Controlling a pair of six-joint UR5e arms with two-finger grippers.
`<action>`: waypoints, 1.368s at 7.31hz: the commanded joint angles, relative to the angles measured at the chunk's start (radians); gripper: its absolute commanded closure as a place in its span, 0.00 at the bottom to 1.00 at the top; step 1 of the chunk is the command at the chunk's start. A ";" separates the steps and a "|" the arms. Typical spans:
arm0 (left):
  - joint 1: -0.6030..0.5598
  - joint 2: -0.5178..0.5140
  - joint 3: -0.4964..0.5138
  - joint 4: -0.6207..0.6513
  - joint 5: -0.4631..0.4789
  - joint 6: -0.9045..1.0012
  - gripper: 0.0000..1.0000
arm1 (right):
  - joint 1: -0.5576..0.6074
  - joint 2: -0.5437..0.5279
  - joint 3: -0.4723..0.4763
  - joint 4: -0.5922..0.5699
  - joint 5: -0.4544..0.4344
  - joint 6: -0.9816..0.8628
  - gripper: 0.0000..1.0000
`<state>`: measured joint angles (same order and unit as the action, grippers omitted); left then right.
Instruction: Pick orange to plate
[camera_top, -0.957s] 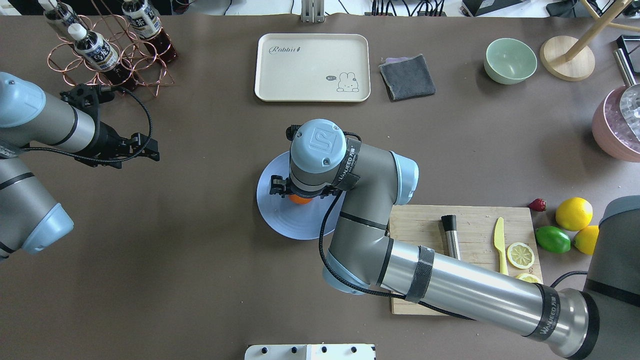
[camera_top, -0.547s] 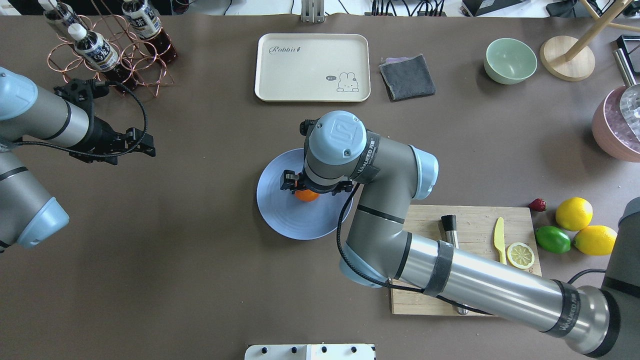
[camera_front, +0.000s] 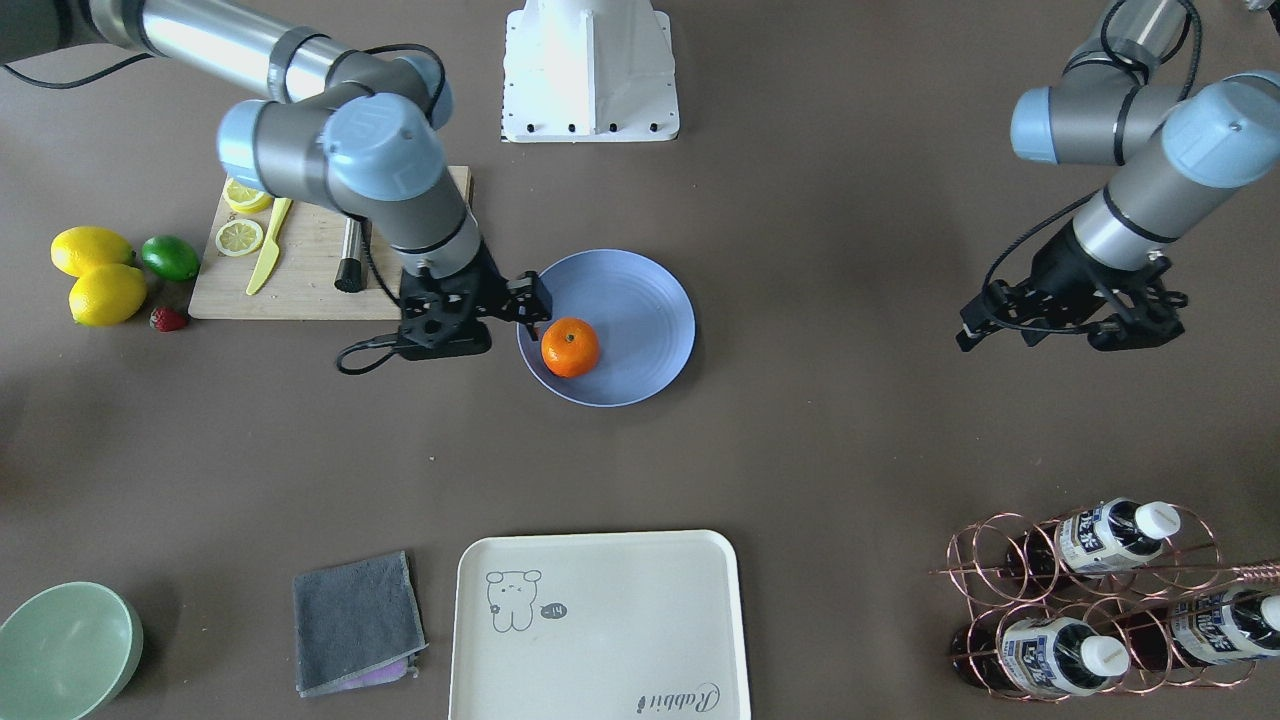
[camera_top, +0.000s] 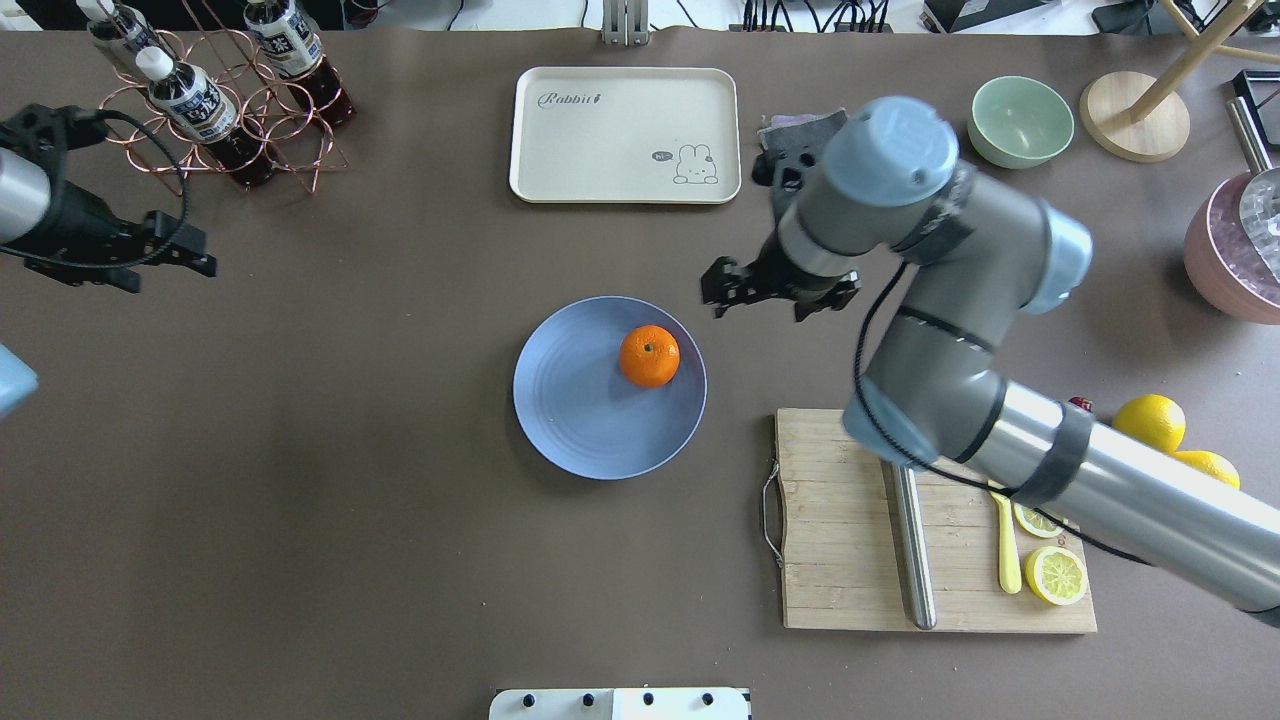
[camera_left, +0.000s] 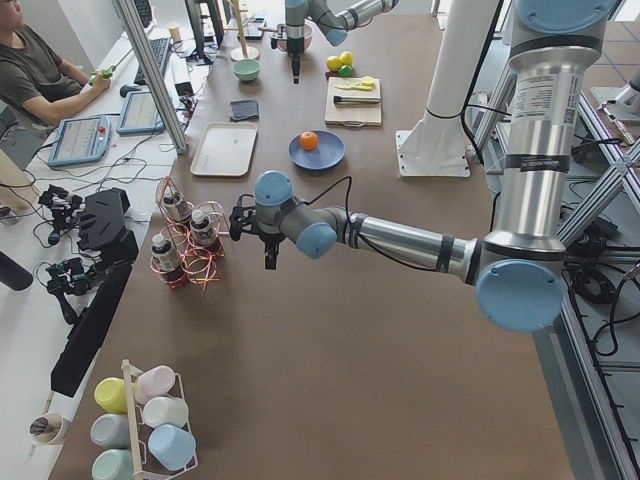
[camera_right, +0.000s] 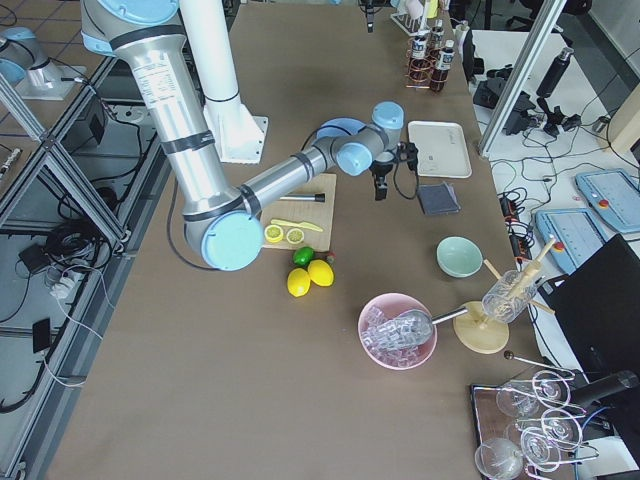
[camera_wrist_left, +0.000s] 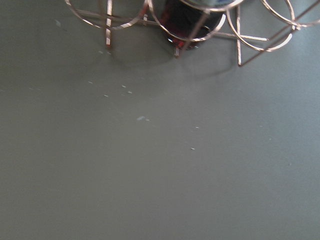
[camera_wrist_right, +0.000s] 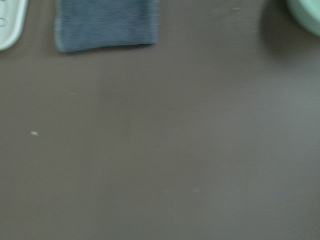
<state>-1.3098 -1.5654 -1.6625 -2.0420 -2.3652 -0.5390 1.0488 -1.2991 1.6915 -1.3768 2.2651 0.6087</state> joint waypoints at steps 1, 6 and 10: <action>-0.233 0.048 0.075 0.124 -0.054 0.459 0.03 | 0.343 -0.185 -0.115 -0.002 0.120 -0.542 0.00; -0.352 0.076 0.099 0.284 -0.060 0.768 0.02 | 0.664 -0.288 -0.234 -0.079 0.129 -0.963 0.00; -0.339 0.065 0.098 0.282 -0.054 0.766 0.02 | 0.671 -0.295 -0.236 -0.077 0.113 -0.966 0.00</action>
<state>-1.6565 -1.4994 -1.5673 -1.7604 -2.4204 0.2280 1.7183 -1.5959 1.4552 -1.4547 2.3808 -0.3565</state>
